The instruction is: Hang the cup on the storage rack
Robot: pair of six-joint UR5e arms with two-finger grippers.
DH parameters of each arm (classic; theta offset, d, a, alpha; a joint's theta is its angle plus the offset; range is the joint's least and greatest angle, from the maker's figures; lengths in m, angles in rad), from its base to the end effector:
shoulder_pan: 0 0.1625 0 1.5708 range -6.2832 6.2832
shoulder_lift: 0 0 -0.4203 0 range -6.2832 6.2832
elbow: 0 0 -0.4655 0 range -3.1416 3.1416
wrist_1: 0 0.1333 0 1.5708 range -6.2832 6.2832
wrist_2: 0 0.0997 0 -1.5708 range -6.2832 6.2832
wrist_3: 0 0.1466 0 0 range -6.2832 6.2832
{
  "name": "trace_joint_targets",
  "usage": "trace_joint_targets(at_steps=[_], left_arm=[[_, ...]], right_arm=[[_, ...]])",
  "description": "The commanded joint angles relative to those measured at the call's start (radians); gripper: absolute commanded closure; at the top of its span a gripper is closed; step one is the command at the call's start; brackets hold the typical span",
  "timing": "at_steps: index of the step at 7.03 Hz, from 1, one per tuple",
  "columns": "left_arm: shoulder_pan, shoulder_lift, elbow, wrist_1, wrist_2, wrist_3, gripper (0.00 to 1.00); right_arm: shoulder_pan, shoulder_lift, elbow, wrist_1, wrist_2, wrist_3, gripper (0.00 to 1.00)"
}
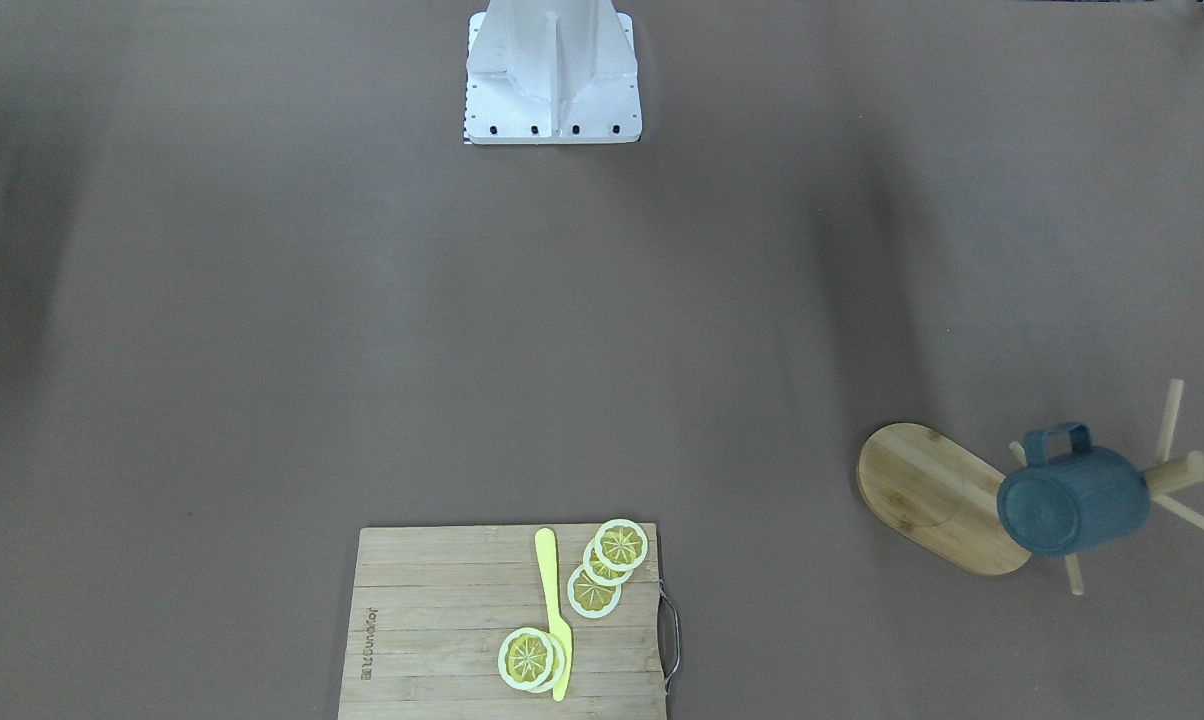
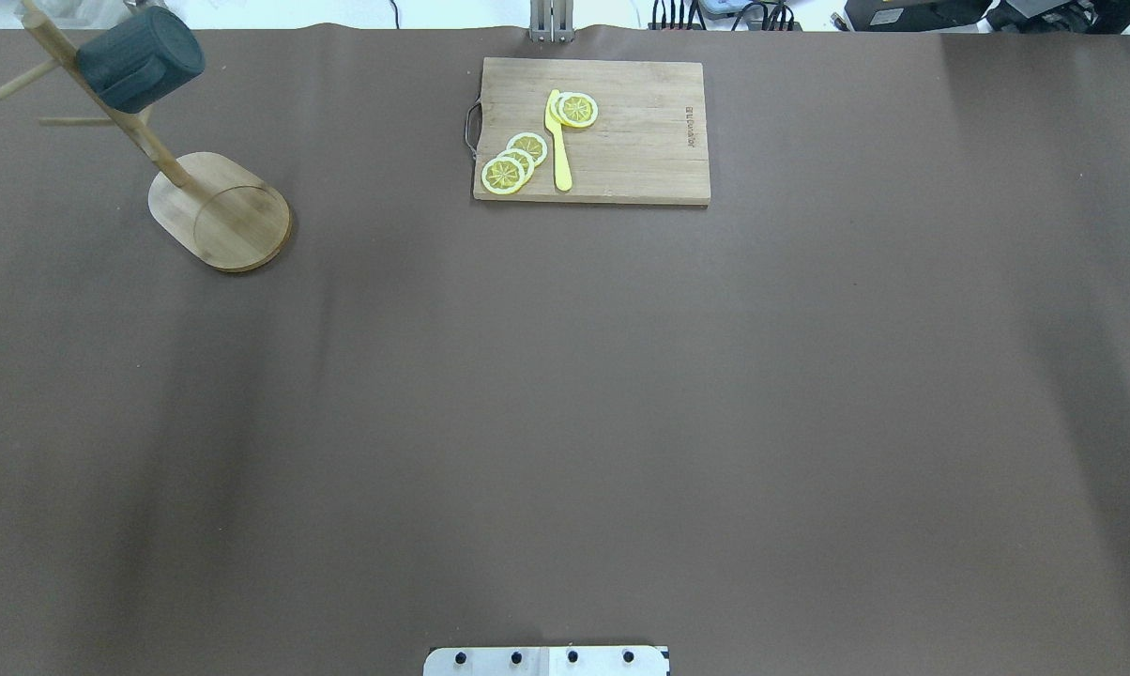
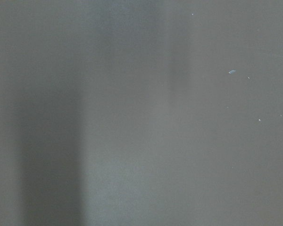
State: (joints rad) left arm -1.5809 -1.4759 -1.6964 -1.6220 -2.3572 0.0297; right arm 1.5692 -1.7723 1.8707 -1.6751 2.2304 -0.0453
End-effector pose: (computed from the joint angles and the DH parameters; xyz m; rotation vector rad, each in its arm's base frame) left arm -0.0349 -0.5330 0.6617 0.0933 0.7843 0.0508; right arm 0.0427 -0.4782 0.6450 0.0087 -0.6596 -0.0432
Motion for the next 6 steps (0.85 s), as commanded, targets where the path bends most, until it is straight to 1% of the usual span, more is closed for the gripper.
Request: trace_joint_targets(at_steps=[1,4,6], left_arm=[[-0.002,0.008,0.000,-0.001,-0.085,-0.001,0.01],[-0.004,0.009,0.003,-0.002,-0.085,0.001,0.01],[-0.005,0.011,0.006,-0.002,-0.083,0.001,0.01]], right_arm=[[0.000,0.008,0.005,-0.001,0.000,0.005,0.00],[0.000,0.005,0.004,0.000,-0.008,0.004,0.00],[0.000,0.005,0.007,0.000,0.003,0.004,0.00]])
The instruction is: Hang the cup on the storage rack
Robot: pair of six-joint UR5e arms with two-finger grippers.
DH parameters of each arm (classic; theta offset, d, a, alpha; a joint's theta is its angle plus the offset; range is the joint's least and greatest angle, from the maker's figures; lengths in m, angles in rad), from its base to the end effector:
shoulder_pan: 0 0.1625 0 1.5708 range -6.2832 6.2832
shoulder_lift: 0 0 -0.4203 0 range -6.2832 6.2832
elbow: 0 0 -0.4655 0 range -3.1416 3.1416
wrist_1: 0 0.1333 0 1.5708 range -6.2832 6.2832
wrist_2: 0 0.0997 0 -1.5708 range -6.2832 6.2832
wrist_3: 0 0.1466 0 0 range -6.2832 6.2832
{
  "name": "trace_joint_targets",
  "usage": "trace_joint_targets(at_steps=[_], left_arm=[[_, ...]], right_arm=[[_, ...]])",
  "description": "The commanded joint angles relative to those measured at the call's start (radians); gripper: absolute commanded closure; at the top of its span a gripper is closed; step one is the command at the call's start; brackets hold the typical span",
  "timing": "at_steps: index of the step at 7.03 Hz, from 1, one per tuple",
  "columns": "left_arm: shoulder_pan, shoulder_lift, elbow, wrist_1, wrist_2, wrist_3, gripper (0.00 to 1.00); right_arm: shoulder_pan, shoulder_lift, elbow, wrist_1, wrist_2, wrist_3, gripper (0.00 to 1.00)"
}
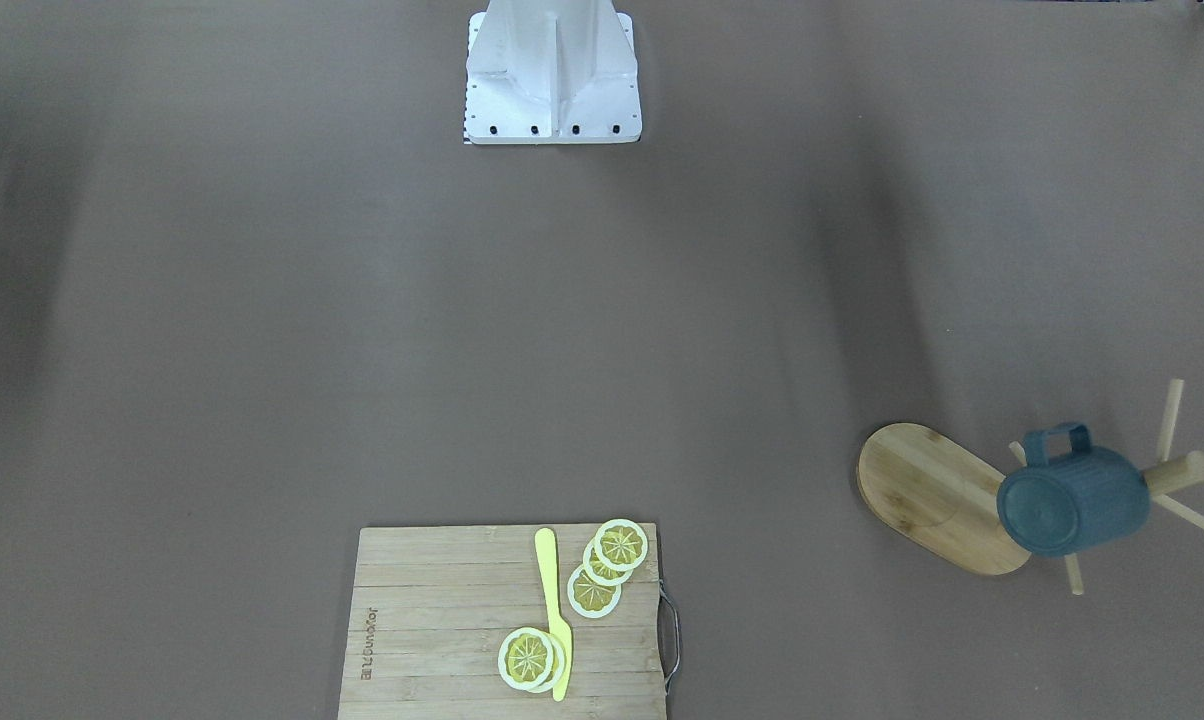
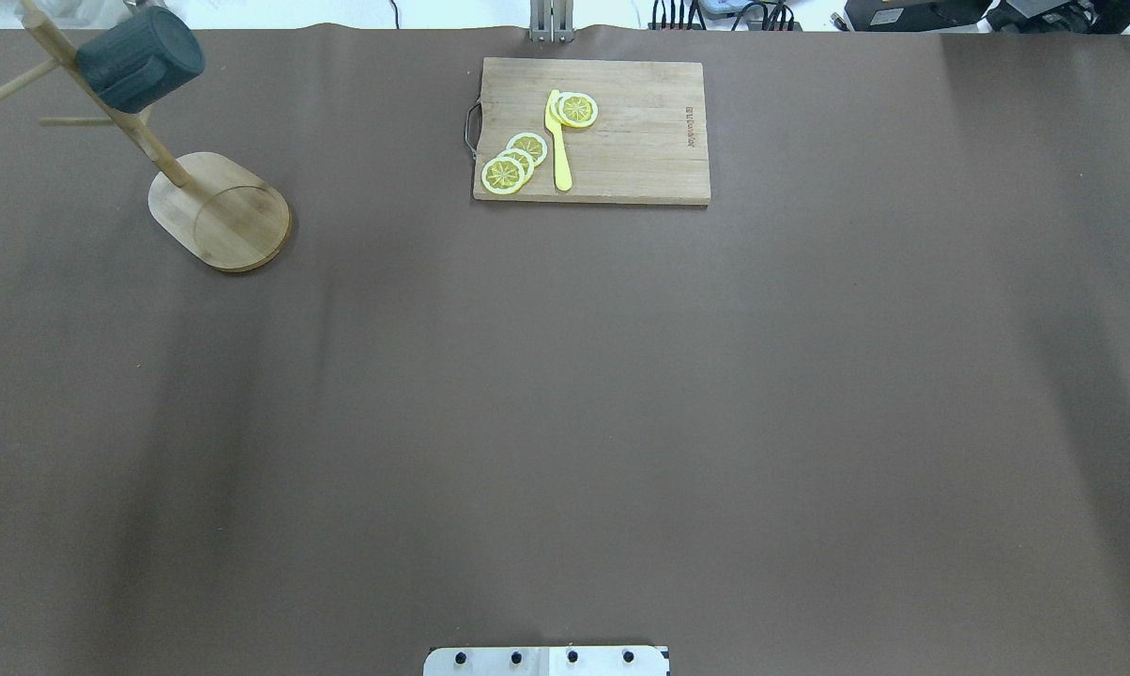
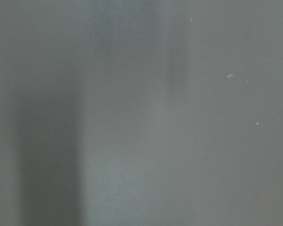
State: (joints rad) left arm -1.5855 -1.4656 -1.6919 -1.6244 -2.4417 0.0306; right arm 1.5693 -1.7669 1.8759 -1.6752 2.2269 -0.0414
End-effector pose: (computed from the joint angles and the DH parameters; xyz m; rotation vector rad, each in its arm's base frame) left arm -0.0289 -0.5270 0.6603 0.0848 0.8689 0.0451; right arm 0.0432 -0.4811 0.6398 0.0175 -0.6559 -0.0429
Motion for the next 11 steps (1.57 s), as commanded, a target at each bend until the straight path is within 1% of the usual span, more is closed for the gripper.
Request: trace_joint_targets(at_steps=[1,11], left_arm=[[0.001,0.013,0.001,0.000,0.000,0.000,0.01],[-0.001,0.041,-0.002,-0.002,-0.002,0.000,0.01]], right_arm=[[0.000,0.000,0.003,0.002,0.008,0.000,0.00],[0.000,0.001,0.022,0.002,0.013,0.001,0.00]])
